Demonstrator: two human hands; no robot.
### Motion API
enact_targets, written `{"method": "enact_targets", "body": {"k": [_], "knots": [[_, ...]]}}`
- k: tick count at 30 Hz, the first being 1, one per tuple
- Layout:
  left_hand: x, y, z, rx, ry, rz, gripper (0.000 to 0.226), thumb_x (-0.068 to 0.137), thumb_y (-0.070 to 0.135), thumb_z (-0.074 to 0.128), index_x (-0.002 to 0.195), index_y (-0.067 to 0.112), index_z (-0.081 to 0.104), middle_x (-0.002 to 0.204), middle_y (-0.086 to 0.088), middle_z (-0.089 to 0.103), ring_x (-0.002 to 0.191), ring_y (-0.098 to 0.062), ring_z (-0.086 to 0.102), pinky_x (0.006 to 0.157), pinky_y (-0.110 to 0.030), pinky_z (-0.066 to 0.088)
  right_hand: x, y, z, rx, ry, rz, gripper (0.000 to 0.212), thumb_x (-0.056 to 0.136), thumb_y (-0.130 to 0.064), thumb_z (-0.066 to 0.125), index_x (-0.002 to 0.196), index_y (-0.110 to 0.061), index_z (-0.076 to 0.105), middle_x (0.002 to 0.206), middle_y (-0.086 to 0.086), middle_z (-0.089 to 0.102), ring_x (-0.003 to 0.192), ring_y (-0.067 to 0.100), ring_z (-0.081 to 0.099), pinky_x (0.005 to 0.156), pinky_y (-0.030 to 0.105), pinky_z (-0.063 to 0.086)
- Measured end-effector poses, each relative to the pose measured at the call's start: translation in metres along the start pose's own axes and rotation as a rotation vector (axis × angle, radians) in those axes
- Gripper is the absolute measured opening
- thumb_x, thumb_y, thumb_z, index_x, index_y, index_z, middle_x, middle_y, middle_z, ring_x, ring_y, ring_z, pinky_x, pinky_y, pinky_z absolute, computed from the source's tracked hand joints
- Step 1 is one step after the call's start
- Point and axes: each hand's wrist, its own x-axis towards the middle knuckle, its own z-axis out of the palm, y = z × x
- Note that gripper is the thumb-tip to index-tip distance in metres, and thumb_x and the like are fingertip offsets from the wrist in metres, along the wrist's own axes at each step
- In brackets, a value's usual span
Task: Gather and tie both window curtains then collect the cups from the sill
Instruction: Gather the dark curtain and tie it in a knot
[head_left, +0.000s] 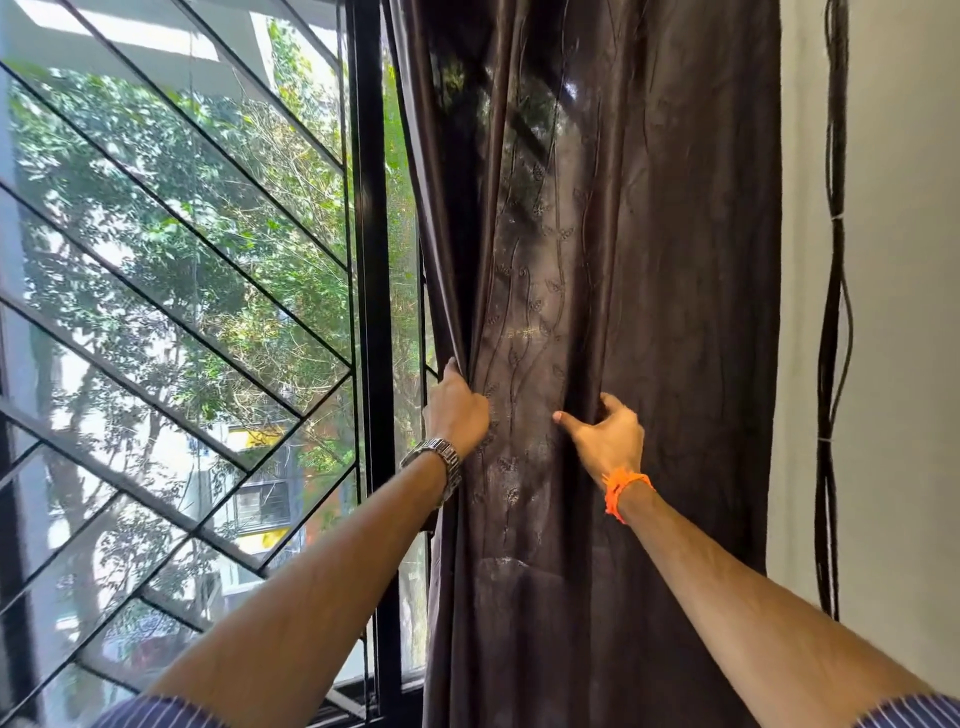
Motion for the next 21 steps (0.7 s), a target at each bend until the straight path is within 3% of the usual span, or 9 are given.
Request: {"method": "enact_targets", "body": {"k": [2, 6, 8, 11, 13, 15, 18, 21], "knots": [[0.0, 0.001, 0.002, -0.002, -0.001, 0.0, 0.068, 0.085, -0.007, 0.039, 0.15, 0.006, 0.023, 0.069, 0.003, 0.049, 0.052, -0.011, 0.046, 0.03, -0.013, 0.034, -0.005, -0.006, 0.001, 0.005, -0.019, -0.014, 0.027, 0.068, -0.033, 0.079, 0.092, -0.021, 0.074, 0.078, -0.01, 0.073, 0.077, 0.009, 0.07, 0.076, 0.031, 0.06], [-0.001, 0.006, 0.007, -0.023, -0.029, -0.018, 0.07, 0.085, -0.008, 0.038, 0.151, 0.007, 0.019, 0.075, -0.001, 0.051, 0.051, -0.012, 0.045, 0.039, -0.023, 0.038, -0.014, -0.02, 0.005, -0.047, -0.019, -0.047, 0.02, 0.072, -0.028, 0.075, 0.089, -0.018, 0.076, 0.075, -0.005, 0.073, 0.07, 0.008, 0.068, 0.072, 0.032, 0.06], [-0.001, 0.008, 0.009, -0.037, -0.027, -0.018, 0.068, 0.085, -0.007, 0.039, 0.15, 0.009, 0.024, 0.081, -0.006, 0.058, 0.055, -0.014, 0.049, 0.044, -0.026, 0.041, -0.019, -0.026, 0.009, -0.081, -0.029, -0.101, 0.02, 0.075, -0.027, 0.074, 0.088, -0.012, 0.076, 0.089, 0.001, 0.072, 0.083, 0.014, 0.068, 0.08, 0.03, 0.057], [-0.003, 0.013, 0.009, -0.034, -0.023, -0.012, 0.065, 0.085, -0.002, 0.04, 0.148, 0.011, 0.027, 0.097, -0.012, 0.065, 0.075, -0.026, 0.064, 0.059, -0.036, 0.052, -0.027, -0.037, 0.014, -0.087, -0.085, -0.177, 0.021, 0.077, -0.022, 0.073, 0.09, -0.006, 0.077, 0.117, 0.002, 0.068, 0.119, 0.011, 0.058, 0.097, 0.014, 0.042], [-0.004, 0.015, 0.009, -0.046, -0.039, -0.016, 0.066, 0.085, -0.002, 0.04, 0.148, 0.013, 0.028, 0.103, -0.014, 0.065, 0.085, -0.032, 0.065, 0.068, -0.038, 0.054, -0.032, -0.045, 0.016, -0.051, -0.125, -0.192, 0.021, 0.078, -0.018, 0.07, 0.094, -0.006, 0.077, 0.116, 0.001, 0.069, 0.121, 0.01, 0.057, 0.104, 0.016, 0.04], [-0.007, 0.019, 0.009, -0.073, -0.058, -0.015, 0.064, 0.085, -0.002, 0.04, 0.146, 0.014, 0.031, 0.108, -0.015, 0.065, 0.093, -0.034, 0.064, 0.08, -0.042, 0.054, -0.037, -0.053, 0.018, -0.019, -0.148, -0.195, 0.024, 0.079, -0.02, 0.067, 0.099, -0.009, 0.074, 0.109, 0.002, 0.072, 0.103, 0.012, 0.067, 0.094, 0.026, 0.052], [-0.016, 0.025, 0.01, -0.059, -0.058, 0.018, 0.046, 0.087, 0.006, 0.043, 0.133, 0.013, 0.044, 0.103, -0.011, 0.064, 0.095, -0.033, 0.061, 0.083, -0.039, 0.049, -0.045, -0.058, 0.021, -0.001, -0.142, -0.226, 0.019, 0.079, -0.024, 0.067, 0.094, -0.014, 0.071, 0.084, -0.001, 0.074, 0.077, 0.009, 0.067, 0.066, 0.022, 0.051], [-0.022, 0.027, 0.011, -0.064, -0.056, 0.048, 0.016, 0.089, 0.016, 0.044, 0.101, 0.017, 0.054, 0.09, -0.005, 0.06, 0.085, -0.029, 0.058, 0.073, -0.034, 0.044, -0.049, -0.058, 0.022, 0.034, -0.186, -0.237, 0.024, 0.082, -0.018, 0.064, 0.105, -0.016, 0.068, 0.09, -0.001, 0.073, 0.083, 0.01, 0.068, 0.067, 0.018, 0.052]]}}
